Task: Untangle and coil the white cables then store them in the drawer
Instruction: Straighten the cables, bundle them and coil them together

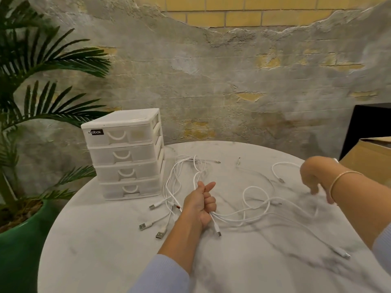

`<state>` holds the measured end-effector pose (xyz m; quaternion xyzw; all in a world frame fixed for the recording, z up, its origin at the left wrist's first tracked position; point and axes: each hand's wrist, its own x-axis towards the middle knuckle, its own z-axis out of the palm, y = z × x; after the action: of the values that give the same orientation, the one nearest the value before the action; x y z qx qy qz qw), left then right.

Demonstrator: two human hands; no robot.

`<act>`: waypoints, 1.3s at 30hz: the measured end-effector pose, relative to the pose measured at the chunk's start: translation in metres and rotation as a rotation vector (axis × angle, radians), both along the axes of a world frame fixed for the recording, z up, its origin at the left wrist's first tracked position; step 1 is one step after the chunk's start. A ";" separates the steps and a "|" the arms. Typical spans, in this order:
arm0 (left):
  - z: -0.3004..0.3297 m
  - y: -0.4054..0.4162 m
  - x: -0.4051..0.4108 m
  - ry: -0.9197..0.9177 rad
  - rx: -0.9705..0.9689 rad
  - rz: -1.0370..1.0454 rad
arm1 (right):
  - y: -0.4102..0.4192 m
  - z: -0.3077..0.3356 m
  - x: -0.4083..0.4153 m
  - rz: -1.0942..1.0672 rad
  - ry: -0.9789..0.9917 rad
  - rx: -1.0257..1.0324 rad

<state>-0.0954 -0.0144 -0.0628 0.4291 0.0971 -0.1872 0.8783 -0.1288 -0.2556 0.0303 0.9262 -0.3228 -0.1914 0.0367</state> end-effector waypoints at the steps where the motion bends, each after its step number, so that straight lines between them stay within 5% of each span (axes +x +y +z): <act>1: 0.000 0.001 0.001 0.003 -0.004 0.002 | 0.006 0.003 -0.001 0.005 0.100 0.083; 3: 0.000 0.002 0.000 0.015 -0.017 0.002 | 0.020 0.009 0.002 0.117 0.126 0.200; 8: 0.003 0.002 0.000 0.049 -0.114 -0.004 | 0.090 -0.006 -0.002 0.671 -0.478 0.410; 13: 0.003 0.007 0.003 0.071 -0.174 0.069 | 0.144 -0.061 -0.026 0.731 -0.432 0.664; 30: 0.003 0.006 0.000 0.061 -0.117 0.076 | -0.031 -0.018 -0.013 0.347 -0.428 -0.511; 32: 0.003 0.003 0.000 0.048 -0.109 0.066 | -0.005 -0.014 -0.010 0.352 -0.597 -0.351; 34: 0.003 0.000 -0.001 0.036 -0.101 0.055 | 0.040 -0.022 -0.006 0.385 -0.750 0.061; 37: 0.001 -0.006 -0.002 0.050 -0.138 0.036 | 0.124 -0.047 -0.011 0.404 -0.724 0.654; 39: -0.001 -0.006 0.000 0.096 -0.142 0.029 | 0.162 -0.063 -0.019 0.374 -0.670 0.816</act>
<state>-0.0957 -0.0202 -0.0641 0.3549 0.1319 -0.2014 0.9034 -0.1474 -0.0937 -0.0326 0.9170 -0.0467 0.0137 -0.3960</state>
